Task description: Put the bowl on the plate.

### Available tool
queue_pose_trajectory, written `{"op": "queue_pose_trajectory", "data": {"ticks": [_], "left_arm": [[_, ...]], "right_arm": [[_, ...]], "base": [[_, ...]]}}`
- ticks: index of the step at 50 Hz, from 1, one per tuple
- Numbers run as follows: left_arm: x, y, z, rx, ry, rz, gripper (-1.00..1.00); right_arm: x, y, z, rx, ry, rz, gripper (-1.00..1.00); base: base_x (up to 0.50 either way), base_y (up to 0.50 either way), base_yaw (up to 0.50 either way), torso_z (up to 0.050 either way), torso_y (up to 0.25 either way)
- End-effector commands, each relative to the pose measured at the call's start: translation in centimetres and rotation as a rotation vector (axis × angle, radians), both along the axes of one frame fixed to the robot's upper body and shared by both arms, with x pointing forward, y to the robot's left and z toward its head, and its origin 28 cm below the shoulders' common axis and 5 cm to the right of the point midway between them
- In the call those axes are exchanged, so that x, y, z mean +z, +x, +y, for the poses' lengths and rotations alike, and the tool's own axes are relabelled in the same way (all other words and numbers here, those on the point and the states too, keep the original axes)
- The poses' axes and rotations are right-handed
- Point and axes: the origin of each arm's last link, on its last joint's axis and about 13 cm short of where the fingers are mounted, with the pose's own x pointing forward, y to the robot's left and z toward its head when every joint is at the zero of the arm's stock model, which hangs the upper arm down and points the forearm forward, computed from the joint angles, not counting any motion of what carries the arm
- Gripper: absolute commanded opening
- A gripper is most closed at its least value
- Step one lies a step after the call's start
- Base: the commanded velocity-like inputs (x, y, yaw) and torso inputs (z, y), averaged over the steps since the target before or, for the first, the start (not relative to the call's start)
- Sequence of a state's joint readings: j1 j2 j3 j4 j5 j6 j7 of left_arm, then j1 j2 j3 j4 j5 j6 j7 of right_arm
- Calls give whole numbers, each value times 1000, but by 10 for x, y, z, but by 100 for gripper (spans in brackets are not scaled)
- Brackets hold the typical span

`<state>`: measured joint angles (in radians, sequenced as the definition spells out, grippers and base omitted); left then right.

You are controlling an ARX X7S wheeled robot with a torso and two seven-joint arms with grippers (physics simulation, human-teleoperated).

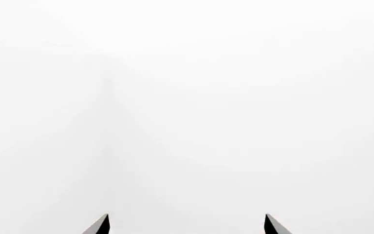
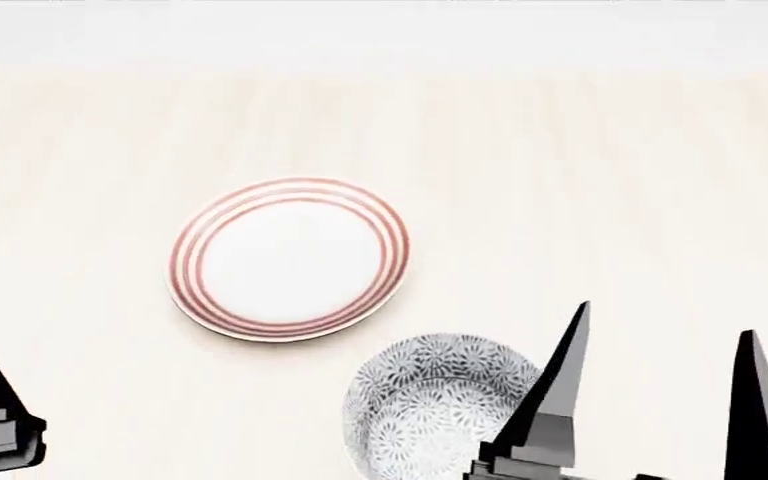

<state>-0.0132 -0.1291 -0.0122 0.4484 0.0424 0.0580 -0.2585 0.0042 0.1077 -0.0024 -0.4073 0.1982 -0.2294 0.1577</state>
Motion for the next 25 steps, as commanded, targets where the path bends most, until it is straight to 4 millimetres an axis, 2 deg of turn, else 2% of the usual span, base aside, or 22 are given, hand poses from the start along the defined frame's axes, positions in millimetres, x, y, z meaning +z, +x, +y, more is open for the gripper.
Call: {"op": "queue_pose_trajectory", "data": {"ticks": [1,17,19,25], "left_arm": [[14,-5,6,45,3,-91,100],[9,-4,3,23,5,-57,100],[7,-3,1,8,0,-37,100],[-12,2,-25,-198,-63,214,100]], "right_arm": [[12,-4,-3,-16,8,-85,100],[10,-4,-1,-7,-6,-68,100],[9,-4,-1,-8,-15,-57,100],[9,-5,0,-3,-26,-50,100]], "base": [[500,-27,0,0,0],[500,-31,0,0,0],[207,-4,0,0,0],[0,0,0,0,0]]}}
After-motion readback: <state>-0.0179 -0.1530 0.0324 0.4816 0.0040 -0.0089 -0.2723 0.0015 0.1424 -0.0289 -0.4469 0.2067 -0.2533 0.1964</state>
